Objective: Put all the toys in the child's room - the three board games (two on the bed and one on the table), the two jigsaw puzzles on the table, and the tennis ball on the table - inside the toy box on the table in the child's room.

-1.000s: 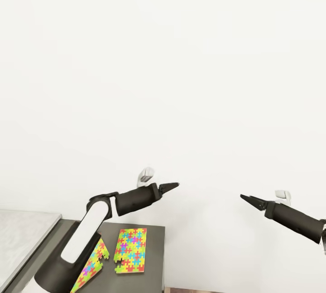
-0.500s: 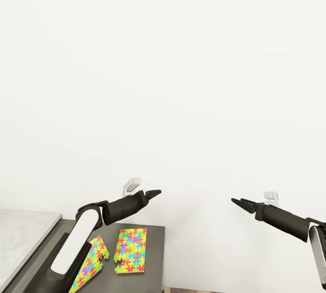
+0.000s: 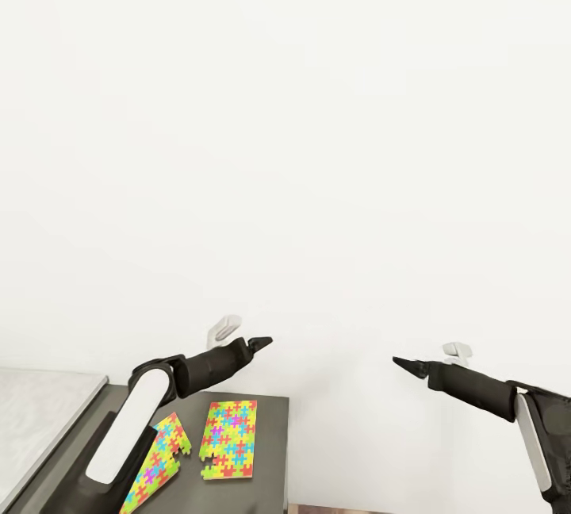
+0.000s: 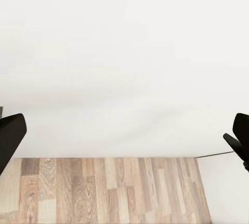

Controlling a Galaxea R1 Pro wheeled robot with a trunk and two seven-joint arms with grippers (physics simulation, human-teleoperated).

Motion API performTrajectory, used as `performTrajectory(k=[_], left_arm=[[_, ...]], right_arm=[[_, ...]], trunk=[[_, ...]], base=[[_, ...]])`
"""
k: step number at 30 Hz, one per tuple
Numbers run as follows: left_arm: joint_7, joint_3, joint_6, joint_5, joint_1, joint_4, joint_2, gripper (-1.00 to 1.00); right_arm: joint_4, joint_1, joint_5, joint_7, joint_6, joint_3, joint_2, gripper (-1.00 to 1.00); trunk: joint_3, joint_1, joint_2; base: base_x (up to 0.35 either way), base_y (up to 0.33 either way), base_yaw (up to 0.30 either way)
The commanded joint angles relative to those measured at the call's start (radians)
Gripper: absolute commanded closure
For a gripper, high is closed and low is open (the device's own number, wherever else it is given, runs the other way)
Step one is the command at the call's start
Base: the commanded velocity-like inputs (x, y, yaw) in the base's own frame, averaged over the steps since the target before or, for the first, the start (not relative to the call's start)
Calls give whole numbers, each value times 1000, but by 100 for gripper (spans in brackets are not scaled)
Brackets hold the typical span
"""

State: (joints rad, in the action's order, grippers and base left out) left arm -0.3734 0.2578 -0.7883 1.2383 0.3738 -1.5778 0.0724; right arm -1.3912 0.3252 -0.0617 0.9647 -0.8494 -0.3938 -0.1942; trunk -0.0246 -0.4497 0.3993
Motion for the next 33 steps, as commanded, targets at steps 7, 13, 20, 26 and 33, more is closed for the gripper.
performTrajectory(k=[7,13,20,26,33], left_arm=[[-78,-2,-1,15,-1,0,5,-100],[-136,-9,0,17,-1,9,4,-100],[-177,-44,1,14,1,42,-1,-100],[-199,-66,5,11,5,100,-8,-100],[-215,-76,19,9,34,220,-13,-100]], right_arm=[[21,4,0,-45,-3,36,1,-100],[27,4,1,-51,-1,42,1,-100],[28,4,-2,-48,1,45,0,-100],[27,3,-9,-38,4,42,0,-100],[32,10,-4,-41,3,42,0,-100]], trunk=[[0,0,1],[0,0,1],[0,0,1],[0,0,1],[0,0,1]], base=[[0,0,0],[0,0,0],[0,0,0],[0,0,0],[0,0,0]])
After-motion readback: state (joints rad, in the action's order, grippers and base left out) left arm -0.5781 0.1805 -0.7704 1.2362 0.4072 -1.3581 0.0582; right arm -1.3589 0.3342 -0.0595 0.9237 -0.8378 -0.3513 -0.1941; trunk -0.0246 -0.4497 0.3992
